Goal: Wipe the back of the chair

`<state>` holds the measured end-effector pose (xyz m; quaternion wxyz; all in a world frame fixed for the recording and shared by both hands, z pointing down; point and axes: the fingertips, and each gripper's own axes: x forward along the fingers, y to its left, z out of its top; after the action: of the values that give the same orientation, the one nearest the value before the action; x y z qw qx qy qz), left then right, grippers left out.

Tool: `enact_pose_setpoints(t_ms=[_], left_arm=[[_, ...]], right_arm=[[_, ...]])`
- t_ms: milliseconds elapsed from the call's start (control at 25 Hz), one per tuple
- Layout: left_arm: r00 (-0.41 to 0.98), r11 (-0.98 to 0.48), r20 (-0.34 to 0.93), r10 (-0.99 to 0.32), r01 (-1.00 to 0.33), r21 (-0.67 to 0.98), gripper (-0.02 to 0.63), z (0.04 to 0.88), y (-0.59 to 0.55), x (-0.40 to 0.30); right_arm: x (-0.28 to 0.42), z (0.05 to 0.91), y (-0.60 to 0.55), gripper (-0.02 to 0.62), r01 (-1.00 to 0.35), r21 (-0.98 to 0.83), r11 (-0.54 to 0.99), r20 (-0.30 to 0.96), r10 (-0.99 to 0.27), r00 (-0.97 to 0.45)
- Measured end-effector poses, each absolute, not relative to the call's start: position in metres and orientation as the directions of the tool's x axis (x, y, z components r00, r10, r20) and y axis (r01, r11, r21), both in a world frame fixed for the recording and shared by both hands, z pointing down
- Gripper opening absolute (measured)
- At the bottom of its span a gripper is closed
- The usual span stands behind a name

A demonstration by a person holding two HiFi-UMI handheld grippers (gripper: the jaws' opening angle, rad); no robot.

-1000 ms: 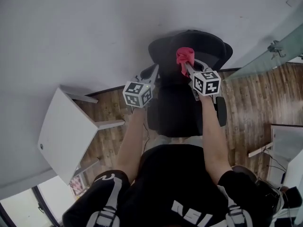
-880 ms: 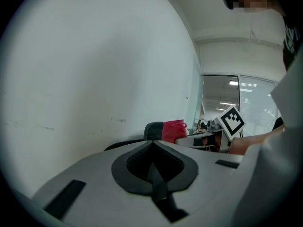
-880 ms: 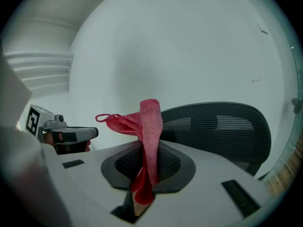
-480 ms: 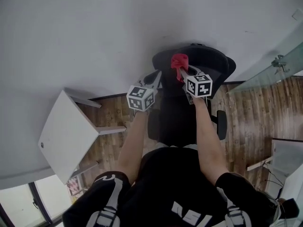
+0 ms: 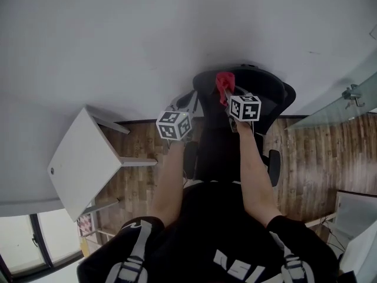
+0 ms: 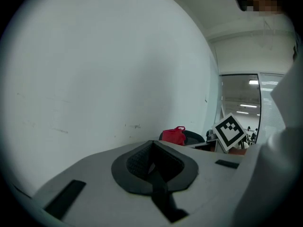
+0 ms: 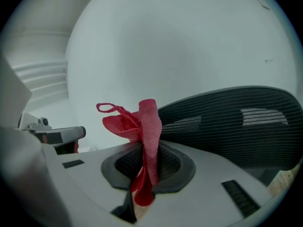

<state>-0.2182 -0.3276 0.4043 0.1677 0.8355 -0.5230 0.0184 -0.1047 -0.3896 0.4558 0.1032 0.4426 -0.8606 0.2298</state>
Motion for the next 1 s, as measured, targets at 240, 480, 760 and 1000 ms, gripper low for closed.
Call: enact_pose_setpoints(t_ms=[240,480,760,1000], left_arm=[[0.453,-0.403,0.196,-0.870,-0.881,0.247,0.025,0.398,-0.340,-0.216],[0.476,-0.428,0.208,-0.855,-0.872,0.236,0.025,0.400,-0.352,-0.203],[0.499,-0.452,0.216,-0.839,-0.861,0.232,0.025,0.403,-0.358,-0.191],[0.526,-0.481,0.213,-0.823,-0.846,0.230,0.025,0.400,-0.364,-0.173]], right_arm=[[-0.105,0.459,-0.399,0.069,-0.812,-0.301,0.500,0.388,-0.714,-0.583],[-0.106,0.457,-0.402,0.074,-0.802,-0.293,0.521,0.388,-0.702,-0.598],[-0.088,0.458,-0.409,0.077,-0.830,-0.285,0.479,0.396,-0.730,-0.557],[-0.057,0.460,-0.418,0.077,-0.863,-0.290,0.414,0.404,-0.764,-0.502]])
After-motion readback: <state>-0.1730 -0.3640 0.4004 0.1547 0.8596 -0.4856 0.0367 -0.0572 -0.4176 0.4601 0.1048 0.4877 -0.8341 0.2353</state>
